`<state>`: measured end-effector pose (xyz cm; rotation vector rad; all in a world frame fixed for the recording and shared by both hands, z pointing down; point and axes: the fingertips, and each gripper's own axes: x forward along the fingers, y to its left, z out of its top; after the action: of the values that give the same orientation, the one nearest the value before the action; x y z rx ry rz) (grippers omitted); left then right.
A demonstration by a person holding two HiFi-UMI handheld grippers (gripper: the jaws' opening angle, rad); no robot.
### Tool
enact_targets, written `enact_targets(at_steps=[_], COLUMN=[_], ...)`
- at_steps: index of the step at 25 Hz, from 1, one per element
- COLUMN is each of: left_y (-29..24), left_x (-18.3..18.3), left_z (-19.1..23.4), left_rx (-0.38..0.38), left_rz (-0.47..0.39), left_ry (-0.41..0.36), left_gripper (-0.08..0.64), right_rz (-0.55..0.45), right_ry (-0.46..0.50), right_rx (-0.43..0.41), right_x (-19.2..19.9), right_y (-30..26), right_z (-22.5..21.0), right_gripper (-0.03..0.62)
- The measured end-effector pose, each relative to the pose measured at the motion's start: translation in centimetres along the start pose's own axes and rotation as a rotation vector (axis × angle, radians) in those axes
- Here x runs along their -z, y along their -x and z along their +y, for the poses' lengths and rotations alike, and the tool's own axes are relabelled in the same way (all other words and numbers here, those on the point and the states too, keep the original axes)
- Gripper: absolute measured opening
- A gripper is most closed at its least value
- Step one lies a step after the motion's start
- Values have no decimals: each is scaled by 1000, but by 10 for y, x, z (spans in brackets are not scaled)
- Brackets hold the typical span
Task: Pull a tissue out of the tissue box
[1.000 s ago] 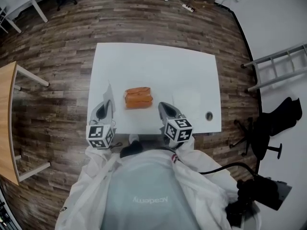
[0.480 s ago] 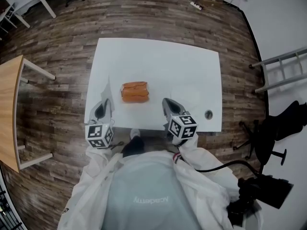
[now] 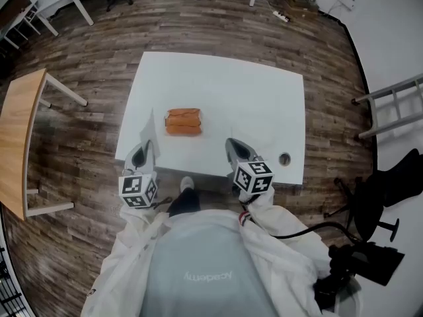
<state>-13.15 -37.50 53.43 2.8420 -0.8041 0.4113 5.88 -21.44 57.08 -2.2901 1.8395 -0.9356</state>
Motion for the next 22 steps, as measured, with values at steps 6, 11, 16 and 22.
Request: enact_targets(at_steps=[6,11,16,22], left_y=[23,46,70,94], left_x=[1,7,11,10], left_z=[-24,-48,-73,-96], left_rx=[-47,-92,-116,-129], left_rz=[-28,-47,-63,-75], left_ry=[-13,-12,-18,-21], left_gripper=[0,0,0,0], right_rz=[-13,-13,-14,-18], right_ry=[12,18,25,45], right_rx=[-38,-56,-72,-109], right_x=[11,23,34,39], right_y=[29,63,93,116], right_z=[-9,-25,-34,-24], right_gripper=[0,0,1,0])
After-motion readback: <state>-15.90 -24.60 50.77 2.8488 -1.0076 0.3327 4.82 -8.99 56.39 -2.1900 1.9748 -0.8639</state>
